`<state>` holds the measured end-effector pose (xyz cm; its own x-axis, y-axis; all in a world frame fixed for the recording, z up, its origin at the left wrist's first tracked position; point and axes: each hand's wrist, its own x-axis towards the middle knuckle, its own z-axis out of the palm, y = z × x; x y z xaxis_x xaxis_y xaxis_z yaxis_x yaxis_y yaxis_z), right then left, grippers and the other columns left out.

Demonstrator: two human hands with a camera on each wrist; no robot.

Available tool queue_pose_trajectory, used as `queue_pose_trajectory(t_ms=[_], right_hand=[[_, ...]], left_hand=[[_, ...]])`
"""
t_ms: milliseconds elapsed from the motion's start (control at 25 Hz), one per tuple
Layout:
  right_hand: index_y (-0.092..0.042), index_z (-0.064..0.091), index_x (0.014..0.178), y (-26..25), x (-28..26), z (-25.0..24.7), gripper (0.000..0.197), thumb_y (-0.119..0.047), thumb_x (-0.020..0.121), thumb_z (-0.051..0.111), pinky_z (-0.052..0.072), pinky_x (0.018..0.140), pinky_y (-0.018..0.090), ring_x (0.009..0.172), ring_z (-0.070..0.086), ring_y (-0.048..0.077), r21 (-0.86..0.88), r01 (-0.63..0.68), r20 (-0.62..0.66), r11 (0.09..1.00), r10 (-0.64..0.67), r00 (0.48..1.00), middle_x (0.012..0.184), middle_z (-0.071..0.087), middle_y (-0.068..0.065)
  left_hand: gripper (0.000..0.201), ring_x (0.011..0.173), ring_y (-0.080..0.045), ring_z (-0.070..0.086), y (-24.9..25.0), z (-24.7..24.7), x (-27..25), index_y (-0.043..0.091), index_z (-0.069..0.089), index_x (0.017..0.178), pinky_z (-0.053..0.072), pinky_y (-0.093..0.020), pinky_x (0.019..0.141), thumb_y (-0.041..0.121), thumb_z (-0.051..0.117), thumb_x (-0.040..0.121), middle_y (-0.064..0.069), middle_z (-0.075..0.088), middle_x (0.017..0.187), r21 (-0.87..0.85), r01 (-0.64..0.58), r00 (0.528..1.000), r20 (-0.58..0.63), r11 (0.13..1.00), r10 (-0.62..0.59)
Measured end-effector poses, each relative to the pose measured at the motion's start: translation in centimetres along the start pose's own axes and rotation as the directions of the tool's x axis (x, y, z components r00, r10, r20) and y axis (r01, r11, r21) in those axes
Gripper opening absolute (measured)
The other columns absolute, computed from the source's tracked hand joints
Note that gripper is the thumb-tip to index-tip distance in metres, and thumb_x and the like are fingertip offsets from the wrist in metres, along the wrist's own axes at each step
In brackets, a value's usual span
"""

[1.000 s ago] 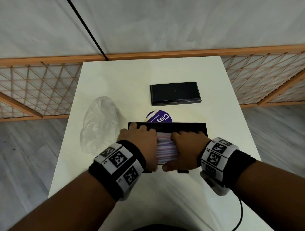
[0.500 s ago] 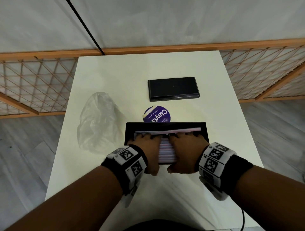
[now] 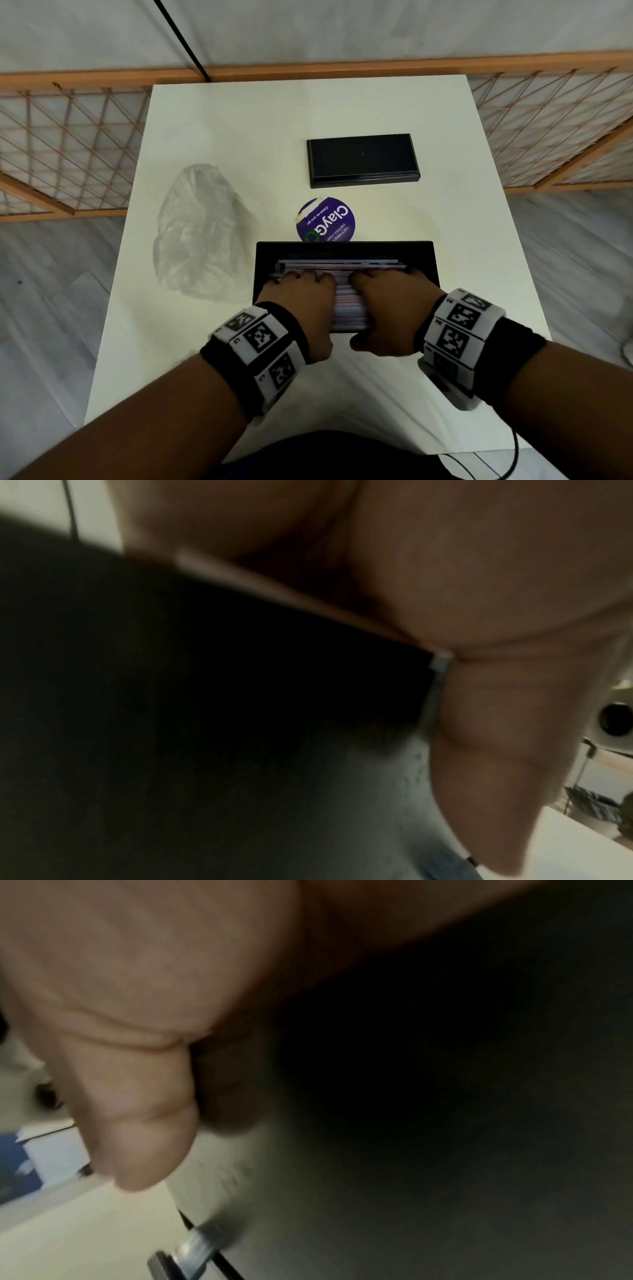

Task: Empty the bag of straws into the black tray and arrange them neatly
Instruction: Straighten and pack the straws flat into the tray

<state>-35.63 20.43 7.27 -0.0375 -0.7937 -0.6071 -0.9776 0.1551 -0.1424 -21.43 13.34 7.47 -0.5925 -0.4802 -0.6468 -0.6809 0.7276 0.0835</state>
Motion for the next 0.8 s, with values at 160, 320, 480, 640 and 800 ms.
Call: queue_pose_trajectory(t_ms=[160,320,480,640,800], right_hand=[[-0.029,0.054,0.118,0.0,-0.21,-0.21,0.066,-0.062,0.063,0.068,0.047,0.096,0.037,0.11,0.058,0.022,0.013,0.009,0.009,1.0,-0.01,1.0,0.12,0.06,-0.006],[-0.029,0.055,0.114,0.07,0.19,-0.36,0.063,-0.062,0.062,0.071,0.051,0.092,0.036,0.102,0.061,0.02,0.057,0.006,0.046,0.998,-0.009,0.999,0.112,0.063,-0.007],[-0.03,0.053,0.116,0.11,0.23,-0.07,0.068,-0.065,0.059,0.069,0.047,0.097,0.039,0.109,0.059,0.021,0.036,-0.007,0.039,0.999,0.006,0.999,0.119,0.06,-0.006],[-0.033,0.052,0.122,0.05,0.19,-0.2,0.073,-0.066,0.059,0.068,0.045,0.098,0.041,0.112,0.055,0.025,0.009,-0.014,0.027,1.0,0.014,1.0,0.123,0.053,-0.004],[-0.03,0.051,0.118,-0.1,-0.05,-0.05,0.067,-0.06,0.06,0.069,0.038,0.104,0.043,0.114,0.056,0.023,0.008,-0.019,0.011,1.0,0.019,1.0,0.12,0.059,-0.007]], left_hand=[[0.074,0.129,-0.027,0.048,0.01,0.17,-0.05,0.022,0.04,0.14,0.045,-0.045,0.103,0.044,0.074,0.078,-0.004,0.045,0.14,-0.005,-0.013,1.0,-0.017,1.0,0.013],[0.071,0.123,-0.026,0.056,-0.18,0.16,0.46,0.023,0.042,0.136,0.046,-0.043,0.101,0.045,0.074,0.076,-0.001,0.053,0.136,-0.044,-0.011,1.0,0.008,0.999,0.011],[0.07,0.123,-0.026,0.055,-0.19,0.24,0.34,0.025,0.043,0.136,0.047,-0.042,0.1,0.044,0.074,0.076,0.0,0.053,0.136,-0.045,-0.007,1.0,-0.007,0.999,0.007],[0.074,0.128,-0.03,0.047,-0.12,0.12,0.06,0.027,0.041,0.14,0.045,-0.045,0.103,0.044,0.074,0.076,-0.006,0.042,0.14,-0.041,0.041,0.999,0.001,0.998,-0.041],[0.072,0.132,-0.03,0.044,-0.01,0.03,-0.48,0.024,0.04,0.14,0.04,-0.048,0.108,0.045,0.072,0.079,-0.005,0.043,0.141,0.005,0.036,0.999,-0.024,0.999,-0.036]])
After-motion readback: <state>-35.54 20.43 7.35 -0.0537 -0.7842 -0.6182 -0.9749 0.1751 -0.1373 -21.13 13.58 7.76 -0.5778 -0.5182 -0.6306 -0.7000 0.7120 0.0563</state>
